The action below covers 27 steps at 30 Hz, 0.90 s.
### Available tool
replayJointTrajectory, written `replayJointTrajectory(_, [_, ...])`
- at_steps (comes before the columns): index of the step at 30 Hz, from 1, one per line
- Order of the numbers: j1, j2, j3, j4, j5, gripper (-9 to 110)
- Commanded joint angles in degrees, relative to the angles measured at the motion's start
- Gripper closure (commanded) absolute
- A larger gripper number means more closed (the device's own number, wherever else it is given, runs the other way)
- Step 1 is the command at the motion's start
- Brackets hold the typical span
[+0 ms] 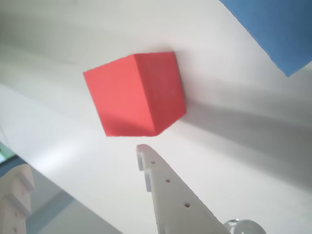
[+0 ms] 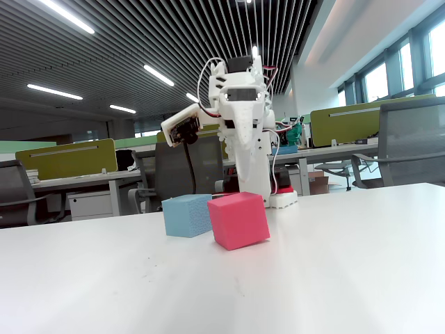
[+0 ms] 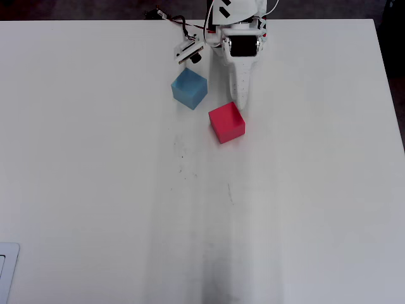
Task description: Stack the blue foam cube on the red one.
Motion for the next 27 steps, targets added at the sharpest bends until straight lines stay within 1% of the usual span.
replayJointTrajectory(1, [0.09,0.35,-0.35,-0.88,0.35,73])
replayJointTrajectory(5, [0.09,0.35,-0.35,-0.88,0.35,73])
replayJointTrajectory(11, [0.44,0.35,-0.35,-1.05,0.44,77])
replayJointTrajectory(14, [5.71,0.35,-0.79,-0.70,1.93,77])
replayJointTrajectory(19, [13.97,0.00,-8.00,5.27,2.81,74])
replayJointTrajectory(23, [18.19,-4.13,-14.33,7.56,2.81,72])
replayJointTrajectory(27, [20.92,-11.78,-22.68,9.32,1.93,71])
